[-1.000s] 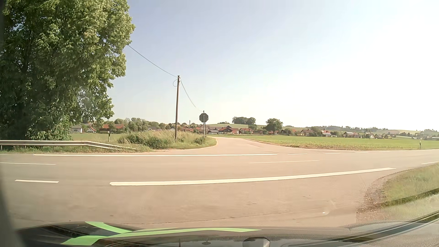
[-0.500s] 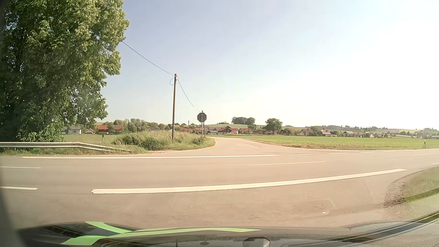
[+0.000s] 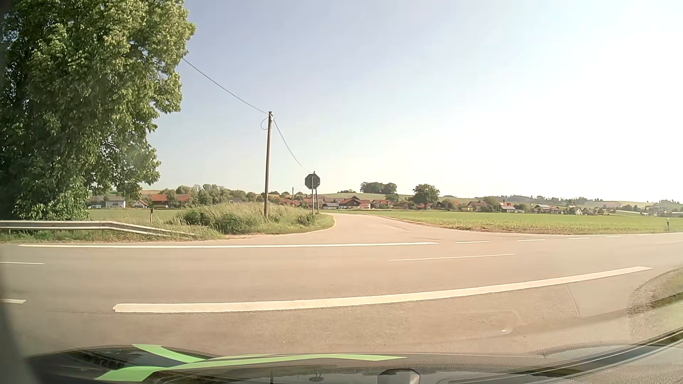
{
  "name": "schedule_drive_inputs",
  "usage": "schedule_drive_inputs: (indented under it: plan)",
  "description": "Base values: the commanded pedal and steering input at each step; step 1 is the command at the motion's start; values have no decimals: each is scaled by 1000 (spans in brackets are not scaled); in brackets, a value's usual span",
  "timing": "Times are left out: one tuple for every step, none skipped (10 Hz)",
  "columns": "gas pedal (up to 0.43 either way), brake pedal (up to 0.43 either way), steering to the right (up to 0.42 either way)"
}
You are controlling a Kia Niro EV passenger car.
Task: Follow the waypoints while adhering to traffic rules and regulations
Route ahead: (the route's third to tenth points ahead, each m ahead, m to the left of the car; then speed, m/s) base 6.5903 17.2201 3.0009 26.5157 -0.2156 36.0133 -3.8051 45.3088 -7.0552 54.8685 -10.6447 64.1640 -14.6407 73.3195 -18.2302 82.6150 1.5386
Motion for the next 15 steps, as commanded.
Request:
schedule_drive_inputs:
  plan:
    - [0, 189, 2]
    - [0, 189, 0]
    - [0, 195, -2]
    - [0, 195, -3]
    - [0, 195, -3]
    - [0, 189, -6]
    - [0, 195, -15]
    - [0, 195, -24]
    - [0, 201, -26]
    - [0, 165, -27]
    - [0, 140, -27]
    - [0, 128, -27]
    - [0, 128, -27]
    - [0, 128, -27]
    - [0, 110, -27]
